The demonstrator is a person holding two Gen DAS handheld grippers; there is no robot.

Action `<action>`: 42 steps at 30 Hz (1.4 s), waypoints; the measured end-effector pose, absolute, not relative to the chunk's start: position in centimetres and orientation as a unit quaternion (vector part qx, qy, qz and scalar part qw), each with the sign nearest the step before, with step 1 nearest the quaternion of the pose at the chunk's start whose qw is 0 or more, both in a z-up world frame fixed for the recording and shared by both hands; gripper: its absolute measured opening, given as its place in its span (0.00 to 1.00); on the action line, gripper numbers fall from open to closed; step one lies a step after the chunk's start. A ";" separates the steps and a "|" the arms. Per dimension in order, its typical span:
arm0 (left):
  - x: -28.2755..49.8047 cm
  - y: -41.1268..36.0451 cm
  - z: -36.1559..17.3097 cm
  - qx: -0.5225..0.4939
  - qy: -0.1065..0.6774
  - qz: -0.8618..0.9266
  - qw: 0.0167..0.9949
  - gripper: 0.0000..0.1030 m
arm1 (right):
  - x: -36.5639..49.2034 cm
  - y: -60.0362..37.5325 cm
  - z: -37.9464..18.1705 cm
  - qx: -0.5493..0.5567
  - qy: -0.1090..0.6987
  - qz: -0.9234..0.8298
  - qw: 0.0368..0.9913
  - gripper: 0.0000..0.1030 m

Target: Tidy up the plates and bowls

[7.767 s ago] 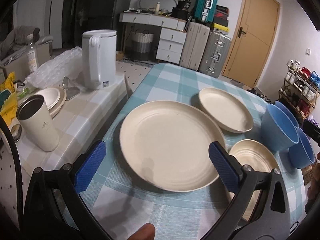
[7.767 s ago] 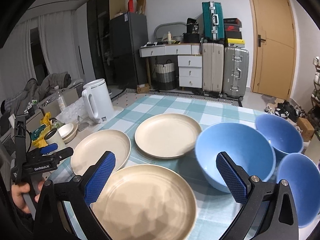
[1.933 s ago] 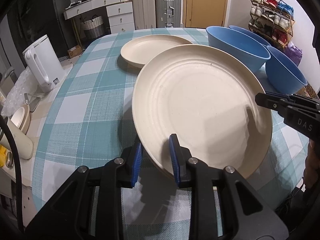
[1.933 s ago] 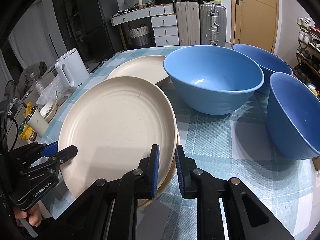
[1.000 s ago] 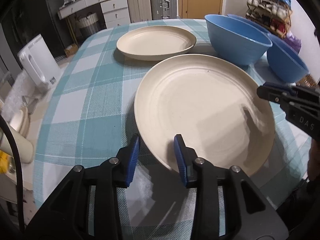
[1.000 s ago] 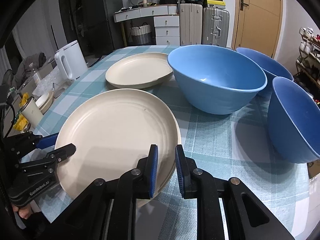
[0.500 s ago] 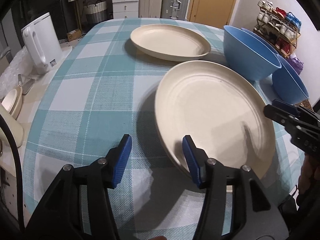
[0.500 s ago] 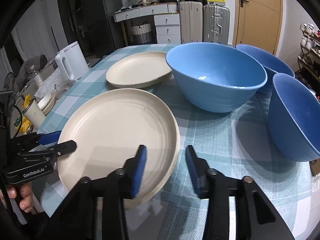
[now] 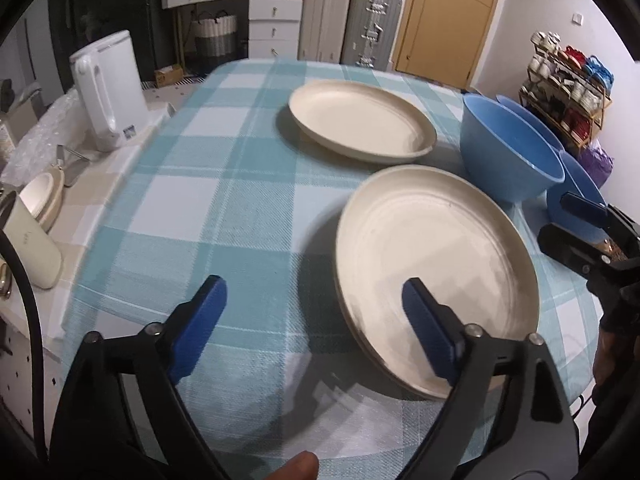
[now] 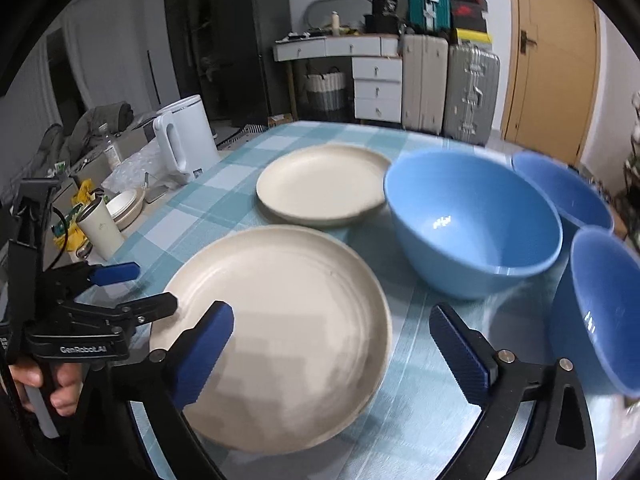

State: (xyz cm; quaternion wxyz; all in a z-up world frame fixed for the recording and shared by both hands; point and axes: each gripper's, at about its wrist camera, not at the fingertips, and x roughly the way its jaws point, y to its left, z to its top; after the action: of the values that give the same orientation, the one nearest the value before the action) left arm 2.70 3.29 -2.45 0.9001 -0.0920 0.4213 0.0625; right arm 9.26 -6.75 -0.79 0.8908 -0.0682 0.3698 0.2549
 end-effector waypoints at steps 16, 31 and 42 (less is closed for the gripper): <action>3.3 5.3 1.1 -0.113 0.400 0.086 0.906 0.99 | 11.6 -6.9 3.1 -0.055 0.351 0.257 0.899 0.99; 5.0 5.7 3.2 -0.112 0.386 0.086 0.912 0.99 | 13.3 -6.1 6.0 -0.073 0.334 0.257 0.904 0.99; 7.2 5.7 4.0 -0.115 0.381 0.082 0.914 0.99 | 15.2 -6.5 7.4 -0.077 0.330 0.246 0.908 0.99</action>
State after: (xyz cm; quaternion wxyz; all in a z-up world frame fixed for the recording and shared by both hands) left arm 7.23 5.74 3.98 0.9135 -0.1151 0.3814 0.0818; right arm 15.24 -6.52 7.38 0.9082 -0.0766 0.3302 0.2457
